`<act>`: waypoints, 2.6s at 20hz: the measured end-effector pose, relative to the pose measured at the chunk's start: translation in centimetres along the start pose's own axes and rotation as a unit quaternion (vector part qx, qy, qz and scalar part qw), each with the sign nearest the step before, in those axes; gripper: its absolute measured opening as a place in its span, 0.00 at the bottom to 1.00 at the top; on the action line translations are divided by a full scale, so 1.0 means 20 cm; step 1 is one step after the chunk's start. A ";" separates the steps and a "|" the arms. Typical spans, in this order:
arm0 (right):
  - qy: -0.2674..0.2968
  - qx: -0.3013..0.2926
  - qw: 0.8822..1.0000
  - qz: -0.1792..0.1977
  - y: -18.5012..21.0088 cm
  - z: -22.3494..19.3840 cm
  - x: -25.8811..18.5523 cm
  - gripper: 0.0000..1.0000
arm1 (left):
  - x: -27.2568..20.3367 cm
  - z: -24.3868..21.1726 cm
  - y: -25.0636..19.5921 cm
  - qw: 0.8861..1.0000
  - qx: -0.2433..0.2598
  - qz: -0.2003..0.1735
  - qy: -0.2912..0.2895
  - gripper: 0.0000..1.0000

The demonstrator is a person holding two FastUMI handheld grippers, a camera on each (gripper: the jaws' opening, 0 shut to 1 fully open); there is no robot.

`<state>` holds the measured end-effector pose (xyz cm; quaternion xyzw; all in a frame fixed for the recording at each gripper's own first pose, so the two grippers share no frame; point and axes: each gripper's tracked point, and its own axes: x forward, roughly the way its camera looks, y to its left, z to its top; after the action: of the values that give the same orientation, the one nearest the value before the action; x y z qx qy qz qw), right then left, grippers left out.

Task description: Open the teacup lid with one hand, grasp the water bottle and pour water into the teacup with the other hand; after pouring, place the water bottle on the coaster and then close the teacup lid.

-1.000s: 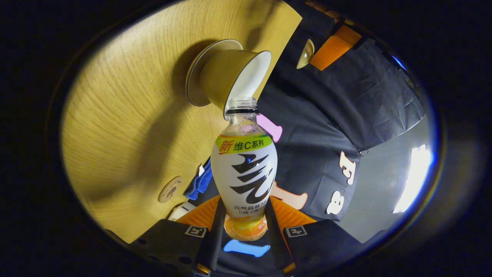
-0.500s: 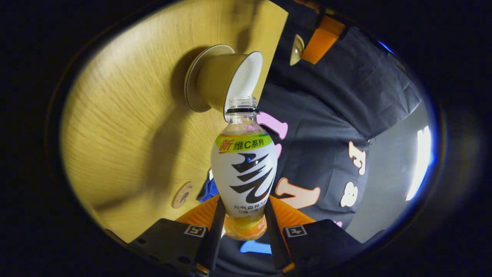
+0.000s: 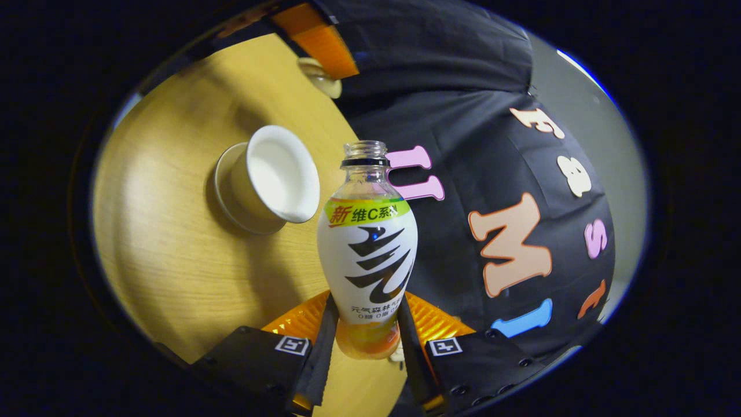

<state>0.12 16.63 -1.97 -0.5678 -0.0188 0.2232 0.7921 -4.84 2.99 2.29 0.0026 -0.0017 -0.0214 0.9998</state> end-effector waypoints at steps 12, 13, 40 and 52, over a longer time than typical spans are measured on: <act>0.012 0.358 0.933 -0.005 -0.14 -0.16 0.08 0.62 | -0.01 0.00 -0.06 1.000 -0.007 -0.015 0.004 0.23; 0.012 0.377 0.926 -0.010 -0.16 -0.18 0.10 0.61 | -0.01 0.00 -0.07 1.000 -0.008 -0.016 0.005 0.23; 0.048 0.577 0.812 -0.074 -0.30 -0.58 0.56 0.74 | -0.01 -0.02 -0.16 0.999 -0.029 -0.039 0.014 0.23; 0.045 0.548 0.829 -0.101 -0.37 -0.60 0.35 0.90 | 0.09 -0.03 -0.36 0.996 -0.034 -0.079 0.024 0.23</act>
<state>12.30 6.68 -1.06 -0.0452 0.0851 0.0903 0.9912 -3.34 -4.36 1.70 -0.0311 0.0236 -0.1005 0.9942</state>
